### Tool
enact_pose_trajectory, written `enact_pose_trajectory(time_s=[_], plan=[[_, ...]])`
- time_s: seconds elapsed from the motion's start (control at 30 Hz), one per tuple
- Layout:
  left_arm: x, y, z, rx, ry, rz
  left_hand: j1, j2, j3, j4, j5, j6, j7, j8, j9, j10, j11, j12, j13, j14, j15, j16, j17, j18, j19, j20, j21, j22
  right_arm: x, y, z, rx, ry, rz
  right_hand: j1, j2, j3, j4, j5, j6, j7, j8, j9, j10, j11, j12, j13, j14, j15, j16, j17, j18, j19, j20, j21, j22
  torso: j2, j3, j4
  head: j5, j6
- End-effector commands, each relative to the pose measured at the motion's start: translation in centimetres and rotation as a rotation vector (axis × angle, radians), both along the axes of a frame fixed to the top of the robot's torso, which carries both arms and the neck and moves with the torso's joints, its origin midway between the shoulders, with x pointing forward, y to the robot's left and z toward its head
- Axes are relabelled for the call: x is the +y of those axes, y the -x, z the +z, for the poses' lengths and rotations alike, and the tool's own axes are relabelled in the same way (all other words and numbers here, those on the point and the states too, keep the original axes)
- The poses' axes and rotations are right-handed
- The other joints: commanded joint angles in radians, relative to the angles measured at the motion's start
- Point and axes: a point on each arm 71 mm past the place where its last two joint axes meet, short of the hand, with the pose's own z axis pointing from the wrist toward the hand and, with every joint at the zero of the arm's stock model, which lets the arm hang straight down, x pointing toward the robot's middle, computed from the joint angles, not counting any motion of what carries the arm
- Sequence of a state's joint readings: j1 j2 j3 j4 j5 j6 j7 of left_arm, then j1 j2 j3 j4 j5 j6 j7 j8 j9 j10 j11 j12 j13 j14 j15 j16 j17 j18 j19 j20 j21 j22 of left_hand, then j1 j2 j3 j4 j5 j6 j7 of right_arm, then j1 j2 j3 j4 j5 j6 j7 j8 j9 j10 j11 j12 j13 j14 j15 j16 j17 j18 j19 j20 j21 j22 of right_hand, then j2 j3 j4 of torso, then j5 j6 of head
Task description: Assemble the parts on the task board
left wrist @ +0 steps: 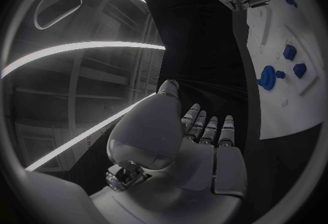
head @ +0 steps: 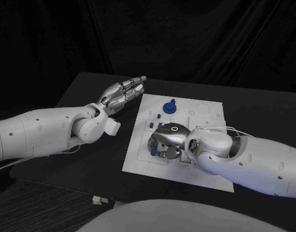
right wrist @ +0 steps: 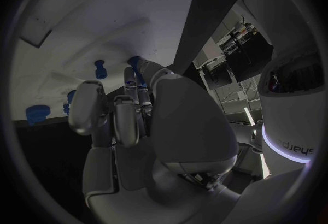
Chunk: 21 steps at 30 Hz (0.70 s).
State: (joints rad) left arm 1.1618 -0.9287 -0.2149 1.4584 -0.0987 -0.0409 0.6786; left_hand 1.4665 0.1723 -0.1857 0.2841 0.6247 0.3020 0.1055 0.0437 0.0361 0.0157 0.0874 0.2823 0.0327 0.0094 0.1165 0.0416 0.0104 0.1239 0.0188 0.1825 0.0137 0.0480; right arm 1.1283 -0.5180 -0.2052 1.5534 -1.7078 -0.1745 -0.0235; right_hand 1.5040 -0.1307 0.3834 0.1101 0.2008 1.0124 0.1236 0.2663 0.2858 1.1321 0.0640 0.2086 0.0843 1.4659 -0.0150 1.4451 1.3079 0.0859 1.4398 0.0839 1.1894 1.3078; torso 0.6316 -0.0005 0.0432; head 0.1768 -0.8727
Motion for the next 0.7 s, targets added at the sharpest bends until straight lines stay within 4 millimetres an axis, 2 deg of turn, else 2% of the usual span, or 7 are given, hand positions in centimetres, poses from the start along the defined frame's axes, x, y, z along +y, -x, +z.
enact_pose_trajectory(time_s=[0.03, 0.27, 0.33, 0.53, 0.57, 0.63, 0.7], plan=[[0.0, 0.3, 1.4, -0.167, 0.109, 0.002, 0.009, -0.001, 0.007, 0.000, 0.006, 0.001, -0.001, 0.004, 0.001, 0.001, 0.009, 0.002, 0.001, 0.000, 0.008, 0.002, 0.001, 0.012, -0.001, 0.007, 0.001, 0.001, -0.1, 0.2, -0.5, 0.005, 0.027, -0.001, -0.001, -0.006, 0.005, 0.000, 0.005, -0.002, -0.003, 0.002, 0.000, -0.002, 0.005, -0.005, -0.001, 0.052, 0.004, -0.003, 0.060, -0.010, -0.003, 0.006, -0.003, 0.162, 0.000, -0.0001, 0.0002, -0.001, 0.000], [0.0, 0.3, 1.3, -0.164, 0.109, -0.001, 0.011, 0.001, 0.009, 0.000, 0.007, 0.001, 0.000, 0.004, 0.001, 0.001, 0.010, 0.003, 0.001, 0.001, 0.011, 0.004, 0.001, 0.011, 0.000, 0.009, 0.001, 0.002, -0.2, 0.1, -0.6, 0.006, 0.031, -0.009, -0.005, -0.007, 0.006, -0.001, 0.004, -0.010, -0.003, -0.005, -0.001, -0.009, 0.006, -0.009, -0.003, 0.050, 0.003, -0.005, 0.056, -0.009, -0.005, 0.007, -0.008, 0.161, -0.001, -0.0002, 0.0003, 0.001, 0.000], [0.0, 0.3, 1.3, -0.163, 0.109, -0.002, 0.013, 0.003, 0.010, -0.001, 0.007, 0.002, 0.001, 0.004, 0.001, 0.001, 0.010, 0.003, 0.001, 0.001, 0.014, 0.004, 0.001, 0.011, 0.000, 0.011, 0.001, 0.002, -0.3, 0.1, -0.6, 0.008, 0.037, -0.013, -0.014, -0.014, 0.007, 0.000, -0.002, -0.044, -0.001, -0.028, -0.008, -0.044, 0.013, -0.026, -0.008, 0.045, 0.000, -0.012, 0.046, -0.006, -0.011, 0.006, -0.018, 0.158, 0.000, -0.0002, 0.0005, 0.000, 0.000], [-0.1, 0.3, 1.3, -0.162, 0.110, -0.003, 0.014, 0.003, 0.011, -0.001, 0.007, 0.002, 0.001, 0.004, 0.001, 0.001, 0.010, 0.003, 0.001, 0.001, 0.015, 0.005, 0.001, 0.010, 0.000, 0.012, 0.001, 0.002, -0.7, 0.1, -0.8, 0.020, 0.069, -0.030, -0.055, -0.044, -0.051, 0.008, -0.039, -0.287, -0.065, -0.164, -0.070, -0.254, 0.030, -0.080, -0.013, 0.006, 0.003, -0.059, -0.022, 0.013, -0.068, 0.009, -0.127, 0.130, 0.000, -0.0002, 0.0002, 0.002, 0.000], [-0.1, 0.3, 1.3, -0.162, 0.110, -0.004, 0.014, 0.003, 0.011, -0.001, 0.007, 0.002, 0.001, 0.004, 0.001, 0.001, 0.010, 0.003, 0.001, 0.001, 0.015, 0.005, 0.001, 0.010, 0.000, 0.012, 0.001, 0.002, -0.7, 0.1, -0.8, 0.020, 0.072, -0.034, -0.056, -0.046, -0.110, 0.018, -0.047, -0.395, -0.091, -0.199, -0.103, -0.336, 0.036, -0.096, -0.015, -0.011, 0.008, -0.076, -0.047, 0.019, -0.091, 0.014, -0.169, 0.120, 0.000, -0.0002, 0.0003, 0.003, 0.000], [-0.1, 0.3, 1.3, -0.162, 0.110, -0.003, 0.014, 0.003, 0.011, -0.001, 0.007, 0.002, 0.001, 0.004, 0.001, 0.001, 0.010, 0.003, 0.001, 0.001, 0.015, 0.005, 0.001, 0.010, 0.000, 0.012, 0.001, 0.002, -0.9, 0.1, -0.8, 0.019, 0.071, -0.041, -0.039, -0.042, -0.166, 0.038, -0.054, -0.478, -0.103, -0.206, -0.130, -0.383, 0.038, -0.096, -0.014, -0.022, 0.012, -0.083, -0.059, 0.023, -0.103, 0.017, -0.190, 0.116, -0.001, -0.0001, 0.0003, 0.003, 0.000], [-0.1, 0.3, 1.3, -0.161, 0.110, -0.003, 0.014, 0.003, 0.011, -0.001, 0.007, 0.002, 0.001, 0.004, 0.001, 0.001, 0.010, 0.003, 0.001, 0.001, 0.015, 0.005, 0.001, 0.010, 0.000, 0.012, 0.001, 0.002, -1.1, 0.2, -0.6, 0.012, 0.060, -0.052, 0.004, -0.054, -0.238, 0.094, -0.052, -0.548, -0.117, -0.211, -0.156, -0.453, 0.041, -0.090, -0.015, -0.056, 0.017, -0.117, -0.110, 0.033, -0.136, 0.022, -0.250, 0.102, 0.000, 0.0001, 0.0003, 0.003, 0.000]])
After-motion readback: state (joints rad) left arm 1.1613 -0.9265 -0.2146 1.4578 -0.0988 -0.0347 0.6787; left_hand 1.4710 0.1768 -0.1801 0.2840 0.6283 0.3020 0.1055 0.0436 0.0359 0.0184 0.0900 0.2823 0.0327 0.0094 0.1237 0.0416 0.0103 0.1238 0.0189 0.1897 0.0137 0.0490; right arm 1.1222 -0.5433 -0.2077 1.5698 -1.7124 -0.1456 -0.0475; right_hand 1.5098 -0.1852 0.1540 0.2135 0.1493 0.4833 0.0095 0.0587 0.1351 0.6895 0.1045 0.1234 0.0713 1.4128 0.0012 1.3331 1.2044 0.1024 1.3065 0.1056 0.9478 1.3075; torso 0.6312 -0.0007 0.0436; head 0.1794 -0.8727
